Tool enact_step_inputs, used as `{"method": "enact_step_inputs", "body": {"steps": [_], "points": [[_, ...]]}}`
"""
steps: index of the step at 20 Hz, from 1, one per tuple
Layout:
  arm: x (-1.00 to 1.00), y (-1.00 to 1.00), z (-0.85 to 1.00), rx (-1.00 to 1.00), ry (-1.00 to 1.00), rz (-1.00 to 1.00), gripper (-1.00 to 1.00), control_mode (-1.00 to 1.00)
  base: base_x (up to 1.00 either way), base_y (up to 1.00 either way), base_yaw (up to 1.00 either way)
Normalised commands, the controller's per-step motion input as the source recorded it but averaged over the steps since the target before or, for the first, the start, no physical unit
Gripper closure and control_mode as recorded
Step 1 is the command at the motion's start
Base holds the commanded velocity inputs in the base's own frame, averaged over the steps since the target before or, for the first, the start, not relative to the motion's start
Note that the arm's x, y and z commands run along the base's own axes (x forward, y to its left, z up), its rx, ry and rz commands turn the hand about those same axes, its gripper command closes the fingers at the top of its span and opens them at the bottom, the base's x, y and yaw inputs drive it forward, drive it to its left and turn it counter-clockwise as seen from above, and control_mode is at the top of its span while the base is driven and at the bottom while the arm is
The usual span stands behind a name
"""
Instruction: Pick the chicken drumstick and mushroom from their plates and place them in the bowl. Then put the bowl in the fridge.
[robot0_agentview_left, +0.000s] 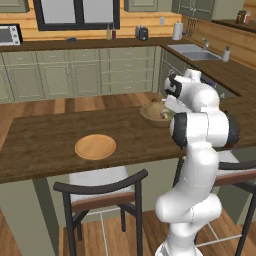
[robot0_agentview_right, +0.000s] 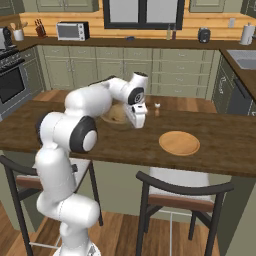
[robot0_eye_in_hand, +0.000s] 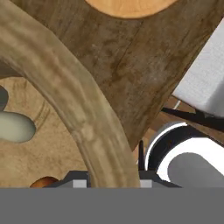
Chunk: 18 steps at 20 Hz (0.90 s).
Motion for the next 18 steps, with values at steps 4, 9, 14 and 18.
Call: {"method": "enact_step_inputs", "body": {"steps": [4, 9, 14, 18], "points": [[-1.0, 0.62, 1.0, 0.0, -0.38, -0.04, 1.0, -1.0, 0.0, 0.0, 0.0], [-0.64, 0.33, 0.64, 0.0, -0.13, 0.0, 1.0, -1.0, 0.0, 0.0, 0.0], [-0.56, 0.09, 0.0, 0.0, 0.0, 0.04, 1.0, -1.0, 0.0, 0.0, 0.0], [-0.96, 0.8, 0.0, 0.0, 0.0, 0.29, 1.0, -1.0, 0.0, 0.0, 0.0]]}}
